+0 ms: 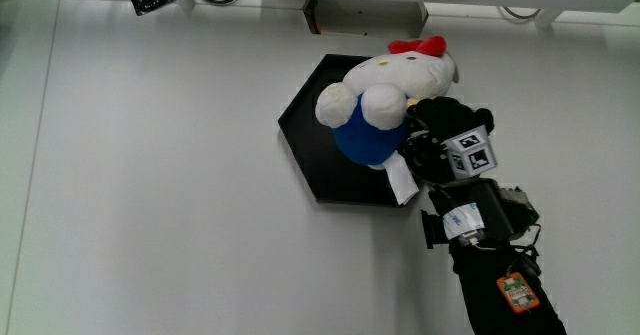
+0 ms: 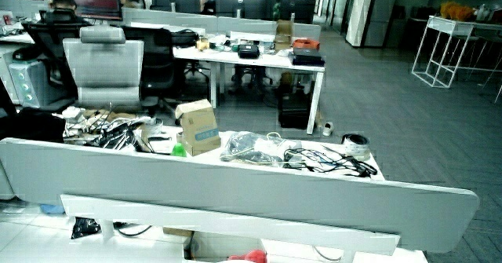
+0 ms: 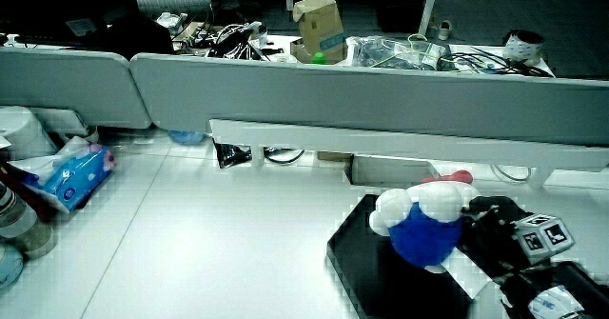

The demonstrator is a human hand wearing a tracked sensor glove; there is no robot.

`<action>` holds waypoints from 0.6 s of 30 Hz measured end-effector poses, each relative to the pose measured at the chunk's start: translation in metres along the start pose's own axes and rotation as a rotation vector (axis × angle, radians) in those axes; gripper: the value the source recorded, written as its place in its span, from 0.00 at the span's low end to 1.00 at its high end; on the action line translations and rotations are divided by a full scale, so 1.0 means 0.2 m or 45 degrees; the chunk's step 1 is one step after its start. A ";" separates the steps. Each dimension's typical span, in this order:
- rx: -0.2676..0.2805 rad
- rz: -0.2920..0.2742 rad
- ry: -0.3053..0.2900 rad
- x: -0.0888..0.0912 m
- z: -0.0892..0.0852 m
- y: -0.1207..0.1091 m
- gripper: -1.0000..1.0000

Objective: Place hello kitty into plate

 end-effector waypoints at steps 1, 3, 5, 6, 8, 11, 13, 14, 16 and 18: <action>-0.023 0.019 0.013 -0.02 -0.01 0.00 0.50; -0.053 0.037 -0.042 -0.04 -0.02 -0.01 0.50; -0.070 0.047 -0.005 -0.05 -0.04 -0.02 0.50; -0.116 0.042 0.072 -0.06 -0.06 -0.03 0.50; -0.193 0.073 -0.037 -0.08 -0.10 -0.06 0.50; -0.250 0.105 -0.107 -0.11 -0.12 -0.08 0.50; -0.289 0.127 -0.154 -0.12 -0.14 -0.10 0.50; -0.389 0.109 -0.040 -0.12 -0.16 -0.11 0.50; -0.288 0.117 -0.125 -0.12 -0.18 -0.15 0.50; -0.292 0.130 -0.172 -0.12 -0.19 -0.16 0.50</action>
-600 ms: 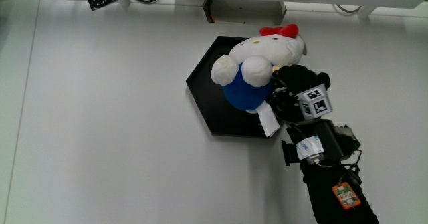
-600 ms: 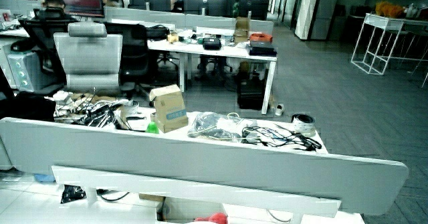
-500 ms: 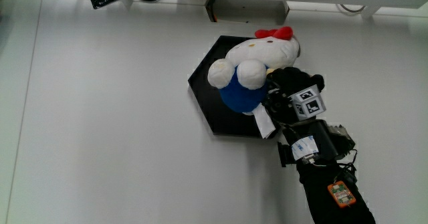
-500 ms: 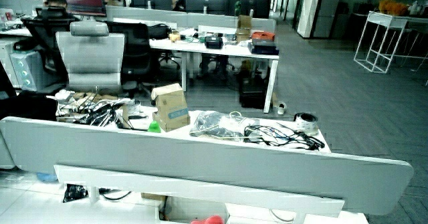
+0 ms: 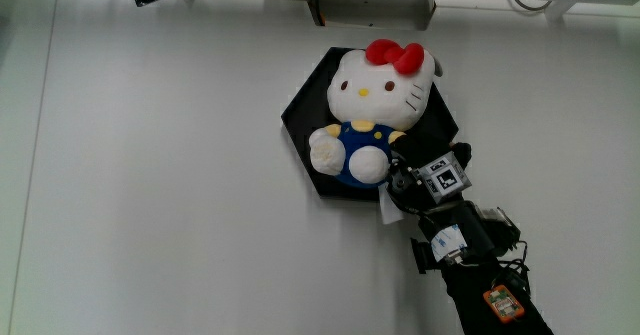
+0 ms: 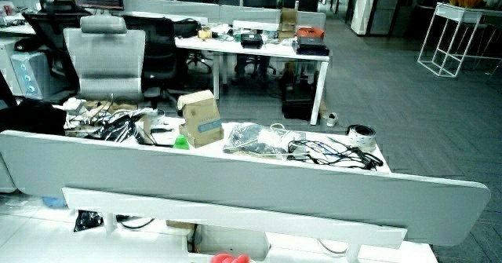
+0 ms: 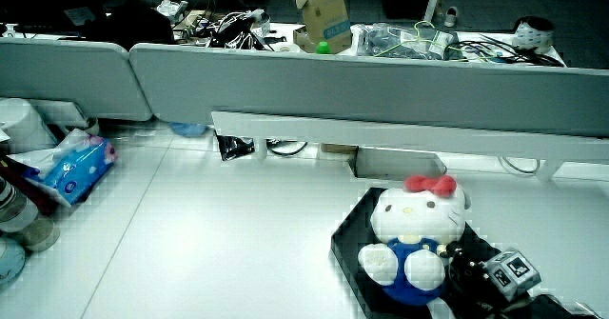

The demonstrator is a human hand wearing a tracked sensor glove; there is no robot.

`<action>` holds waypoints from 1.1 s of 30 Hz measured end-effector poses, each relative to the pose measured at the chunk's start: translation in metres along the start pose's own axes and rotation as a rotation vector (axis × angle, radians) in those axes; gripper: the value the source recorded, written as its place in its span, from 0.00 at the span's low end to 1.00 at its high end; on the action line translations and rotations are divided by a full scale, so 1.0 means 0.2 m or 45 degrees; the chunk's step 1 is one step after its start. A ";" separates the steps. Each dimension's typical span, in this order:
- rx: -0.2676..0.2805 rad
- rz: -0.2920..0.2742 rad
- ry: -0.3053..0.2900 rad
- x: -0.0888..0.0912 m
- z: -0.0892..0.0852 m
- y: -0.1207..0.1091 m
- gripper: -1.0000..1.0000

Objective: Place hello kitty into plate

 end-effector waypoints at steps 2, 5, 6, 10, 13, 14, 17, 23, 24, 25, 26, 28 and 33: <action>-0.219 -0.001 0.362 0.00 -0.01 -0.01 0.50; -0.236 0.003 0.378 0.00 -0.03 -0.01 0.43; -0.232 0.008 0.397 0.00 -0.04 -0.01 0.41; -0.248 0.038 0.427 0.02 -0.04 0.00 0.32; -0.268 0.055 0.418 0.03 -0.03 0.00 0.25; -0.250 0.066 0.439 0.03 -0.01 0.00 0.23; -0.255 0.080 0.433 0.03 0.00 -0.02 0.16; -0.293 0.102 0.497 0.03 0.01 -0.07 0.02; -0.286 0.103 0.558 0.04 0.01 -0.08 0.00; -0.268 0.108 0.594 0.03 -0.01 -0.09 0.00; -0.298 0.126 0.634 0.03 0.00 -0.09 0.00; -0.330 0.162 0.733 0.04 -0.02 -0.11 0.00; -0.415 0.219 0.927 0.05 -0.06 -0.16 0.00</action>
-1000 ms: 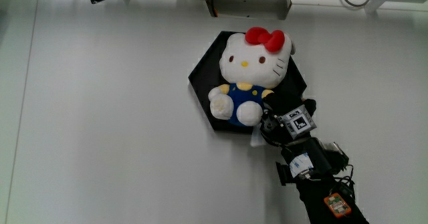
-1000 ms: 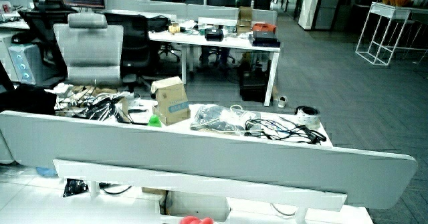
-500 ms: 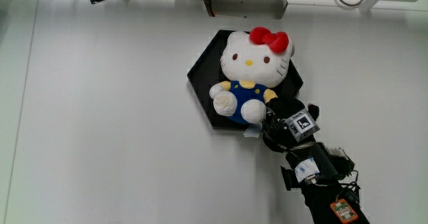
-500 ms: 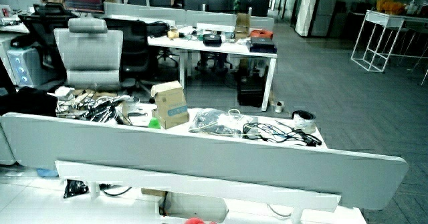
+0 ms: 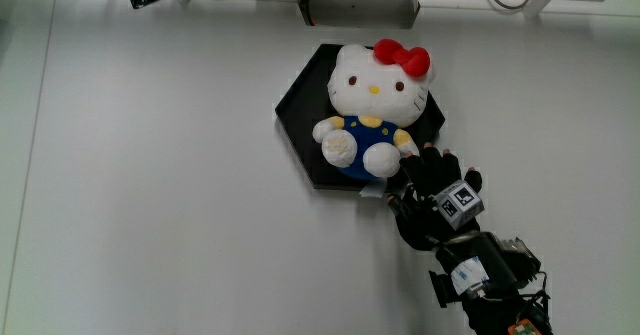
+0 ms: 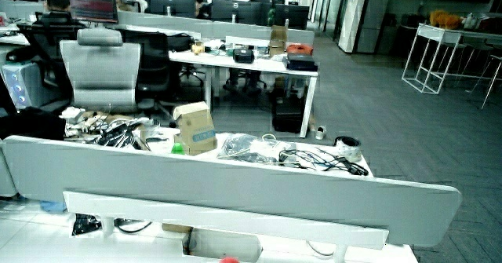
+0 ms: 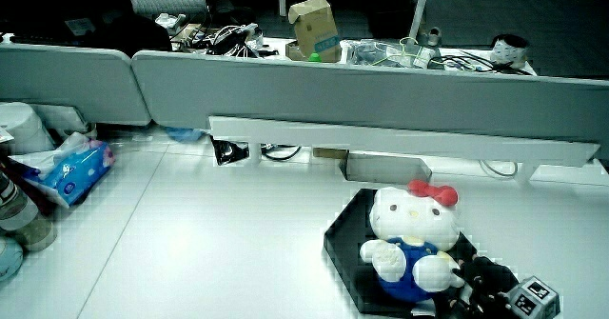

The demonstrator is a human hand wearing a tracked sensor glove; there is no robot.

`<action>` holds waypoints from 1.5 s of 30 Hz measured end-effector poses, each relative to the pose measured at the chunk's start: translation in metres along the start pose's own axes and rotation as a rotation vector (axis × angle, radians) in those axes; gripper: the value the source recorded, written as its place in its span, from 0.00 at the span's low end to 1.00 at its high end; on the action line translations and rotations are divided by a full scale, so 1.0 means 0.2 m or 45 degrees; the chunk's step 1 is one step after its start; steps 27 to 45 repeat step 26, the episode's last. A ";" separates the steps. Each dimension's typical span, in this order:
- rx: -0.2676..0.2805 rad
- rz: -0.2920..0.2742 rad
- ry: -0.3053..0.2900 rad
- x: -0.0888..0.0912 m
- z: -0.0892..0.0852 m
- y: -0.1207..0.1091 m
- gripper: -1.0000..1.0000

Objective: Place hello kitty into plate

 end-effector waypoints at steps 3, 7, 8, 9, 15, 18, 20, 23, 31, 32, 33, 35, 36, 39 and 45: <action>-0.004 0.020 0.052 0.02 -0.05 -0.04 0.00; -0.038 0.025 0.064 0.00 -0.07 -0.10 0.00; -0.029 0.028 0.068 0.01 -0.08 -0.12 0.00; -0.032 0.018 0.043 0.03 -0.13 -0.13 0.00; -0.052 0.008 0.079 0.02 -0.16 -0.26 0.00; -0.043 0.014 0.127 0.01 -0.15 -0.32 0.00; -0.050 0.022 0.130 -0.01 -0.15 -0.35 0.00; -0.057 0.020 0.114 0.00 -0.17 -0.39 0.00; -0.066 0.013 0.123 0.01 -0.19 -0.44 0.00; -0.066 0.013 0.123 0.01 -0.19 -0.44 0.00; -0.066 0.013 0.123 0.01 -0.19 -0.44 0.00; -0.066 0.013 0.123 0.01 -0.19 -0.44 0.00; -0.066 0.013 0.123 0.01 -0.19 -0.44 0.00; -0.066 0.013 0.123 0.01 -0.19 -0.44 0.00; -0.066 0.013 0.123 0.01 -0.19 -0.44 0.00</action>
